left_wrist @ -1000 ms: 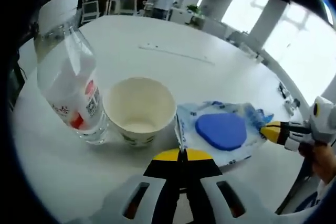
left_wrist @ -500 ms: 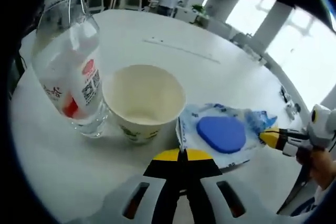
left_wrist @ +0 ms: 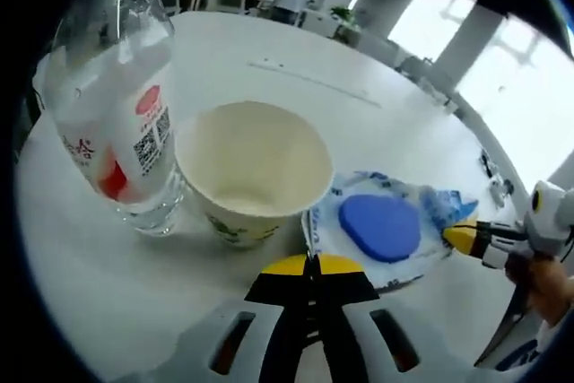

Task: Arrange the tabletop items into an orderly group along one side of the table until the central work area is clear of visible clutter.

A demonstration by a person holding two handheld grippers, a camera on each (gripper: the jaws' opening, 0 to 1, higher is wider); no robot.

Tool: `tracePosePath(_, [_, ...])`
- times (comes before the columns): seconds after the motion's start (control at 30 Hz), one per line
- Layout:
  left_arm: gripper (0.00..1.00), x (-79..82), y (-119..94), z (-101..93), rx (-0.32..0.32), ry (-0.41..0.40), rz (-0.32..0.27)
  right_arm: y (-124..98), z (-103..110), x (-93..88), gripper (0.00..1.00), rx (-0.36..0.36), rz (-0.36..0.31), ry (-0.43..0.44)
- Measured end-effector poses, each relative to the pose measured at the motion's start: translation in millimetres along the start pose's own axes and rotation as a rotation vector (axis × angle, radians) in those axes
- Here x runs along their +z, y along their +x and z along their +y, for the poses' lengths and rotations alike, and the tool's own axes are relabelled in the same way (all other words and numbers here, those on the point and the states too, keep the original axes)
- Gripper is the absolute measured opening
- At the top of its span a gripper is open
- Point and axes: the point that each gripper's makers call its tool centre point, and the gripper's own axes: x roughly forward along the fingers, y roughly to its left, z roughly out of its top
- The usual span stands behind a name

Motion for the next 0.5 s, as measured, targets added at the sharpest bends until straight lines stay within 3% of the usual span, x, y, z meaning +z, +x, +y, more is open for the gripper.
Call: tracePosePath(0.5, [0.0,-0.7,-0.1,0.5,0.016,-0.001,-0.005,2.4,0.6,-2.7,0.02,-0.012,0.012,-0.019])
